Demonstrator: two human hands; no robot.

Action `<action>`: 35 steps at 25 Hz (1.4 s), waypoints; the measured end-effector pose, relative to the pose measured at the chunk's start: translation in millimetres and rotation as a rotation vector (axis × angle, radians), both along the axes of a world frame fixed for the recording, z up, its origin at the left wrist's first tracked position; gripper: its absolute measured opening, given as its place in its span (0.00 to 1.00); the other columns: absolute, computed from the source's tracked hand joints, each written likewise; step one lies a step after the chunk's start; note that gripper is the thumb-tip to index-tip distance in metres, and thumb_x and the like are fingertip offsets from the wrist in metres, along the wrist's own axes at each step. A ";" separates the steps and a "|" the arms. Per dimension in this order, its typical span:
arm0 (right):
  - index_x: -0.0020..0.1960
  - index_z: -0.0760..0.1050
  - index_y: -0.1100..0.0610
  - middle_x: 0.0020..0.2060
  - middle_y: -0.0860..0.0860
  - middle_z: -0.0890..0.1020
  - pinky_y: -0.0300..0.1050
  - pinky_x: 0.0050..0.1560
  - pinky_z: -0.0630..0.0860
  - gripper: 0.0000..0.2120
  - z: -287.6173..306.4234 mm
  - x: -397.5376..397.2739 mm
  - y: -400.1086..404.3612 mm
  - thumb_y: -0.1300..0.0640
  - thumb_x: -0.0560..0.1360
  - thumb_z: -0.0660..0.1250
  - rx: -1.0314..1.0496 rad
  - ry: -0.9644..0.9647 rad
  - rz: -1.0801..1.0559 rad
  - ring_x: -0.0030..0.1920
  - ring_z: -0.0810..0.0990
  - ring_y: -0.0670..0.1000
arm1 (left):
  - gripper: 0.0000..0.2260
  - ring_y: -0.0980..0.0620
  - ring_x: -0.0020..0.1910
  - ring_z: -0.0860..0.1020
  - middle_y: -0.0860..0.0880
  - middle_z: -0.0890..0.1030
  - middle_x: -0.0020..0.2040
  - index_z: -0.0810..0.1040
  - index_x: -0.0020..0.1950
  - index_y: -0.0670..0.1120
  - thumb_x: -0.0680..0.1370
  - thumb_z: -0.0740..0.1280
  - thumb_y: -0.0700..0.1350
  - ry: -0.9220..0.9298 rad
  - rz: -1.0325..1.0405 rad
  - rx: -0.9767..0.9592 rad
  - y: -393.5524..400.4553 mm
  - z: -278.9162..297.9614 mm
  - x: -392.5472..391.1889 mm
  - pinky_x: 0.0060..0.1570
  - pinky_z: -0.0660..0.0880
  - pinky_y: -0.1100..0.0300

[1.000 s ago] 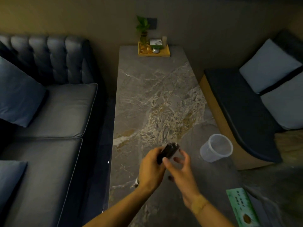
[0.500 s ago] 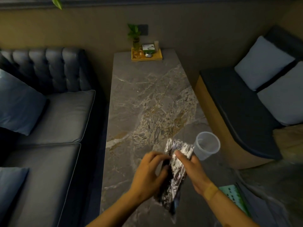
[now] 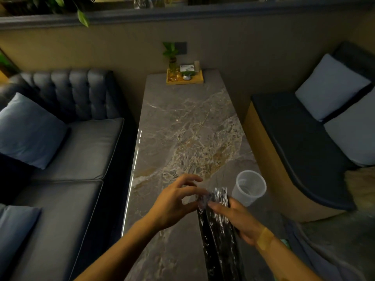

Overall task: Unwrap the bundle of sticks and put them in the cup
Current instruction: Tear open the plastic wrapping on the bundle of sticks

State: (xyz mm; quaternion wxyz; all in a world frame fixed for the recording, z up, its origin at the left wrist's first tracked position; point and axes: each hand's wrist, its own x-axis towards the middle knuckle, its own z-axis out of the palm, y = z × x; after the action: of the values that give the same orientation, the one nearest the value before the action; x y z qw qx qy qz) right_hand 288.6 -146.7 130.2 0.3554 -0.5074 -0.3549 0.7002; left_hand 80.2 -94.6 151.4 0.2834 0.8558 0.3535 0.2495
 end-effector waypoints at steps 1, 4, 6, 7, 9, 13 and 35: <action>0.59 0.79 0.48 0.55 0.50 0.86 0.41 0.51 0.81 0.18 1.5 1.9 -0.3 0.51 0.70 0.75 -0.001 0.014 0.024 0.56 0.83 0.51 | 0.11 0.58 0.59 0.75 0.54 0.73 0.65 0.81 0.57 0.56 0.75 0.69 0.53 -0.010 -0.004 0.001 0.3 0.0 1.7 0.51 0.78 0.52; 0.63 0.74 0.51 0.56 0.52 0.85 0.44 0.53 0.80 0.27 4.3 9.3 -0.5 0.62 0.67 0.77 0.023 0.061 0.154 0.58 0.82 0.53 | 0.06 0.58 0.58 0.78 0.55 0.78 0.61 0.84 0.52 0.53 0.76 0.70 0.49 -0.096 0.076 -0.065 1.1 -0.6 4.7 0.52 0.78 0.52; 0.65 0.72 0.52 0.57 0.52 0.84 0.43 0.54 0.79 0.32 5.7 13.1 0.8 0.68 0.65 0.76 0.049 0.076 0.221 0.59 0.82 0.53 | 0.04 0.56 0.56 0.80 0.54 0.81 0.57 0.83 0.48 0.53 0.76 0.69 0.50 -0.224 0.166 -0.176 1.3 1.0 7.7 0.51 0.79 0.53; 0.66 0.71 0.52 0.59 0.52 0.83 0.44 0.56 0.79 0.34 5.6 14.1 2.3 0.69 0.65 0.76 0.063 0.075 0.236 0.61 0.81 0.53 | 0.04 0.54 0.54 0.81 0.54 0.83 0.55 0.82 0.47 0.53 0.76 0.68 0.51 -0.298 0.206 -0.248 0.7 2.8 10.1 0.50 0.79 0.54; 0.67 0.71 0.51 0.62 0.53 0.81 0.45 0.58 0.78 0.35 6.7 14.2 6.0 0.69 0.65 0.77 0.080 0.062 0.253 0.62 0.80 0.53 | 0.07 0.53 0.51 0.82 0.51 0.84 0.50 0.81 0.47 0.51 0.76 0.67 0.52 -0.456 0.281 -0.411 -0.4 6.1 15.1 0.49 0.80 0.56; 0.67 0.71 0.49 0.61 0.50 0.82 0.43 0.57 0.79 0.35 4.5 13.3 13.3 0.65 0.63 0.79 0.082 0.011 0.276 0.62 0.80 0.51 | 0.09 0.52 0.46 0.84 0.50 0.86 0.46 0.79 0.48 0.45 0.79 0.66 0.50 -0.609 0.468 -0.666 4.2 8.7 22.5 0.39 0.80 0.62; 0.67 0.65 0.39 0.59 0.46 0.80 0.45 0.58 0.79 0.40 -6.6 -13.7 10.1 0.55 0.62 0.81 0.250 -0.283 0.011 0.58 0.81 0.46 | 0.02 0.55 0.36 0.83 0.49 0.86 0.37 0.84 0.41 0.48 0.71 0.75 0.42 -0.843 0.818 -0.995 -0.6 -10.9 43.6 0.36 0.78 0.63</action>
State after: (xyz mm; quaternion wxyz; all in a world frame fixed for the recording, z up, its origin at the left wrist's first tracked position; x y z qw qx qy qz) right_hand 274.9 -136.6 123.5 0.3584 -0.5507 -0.4885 0.5741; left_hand 123.8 -95.1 140.5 0.6309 0.2613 0.5744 0.4514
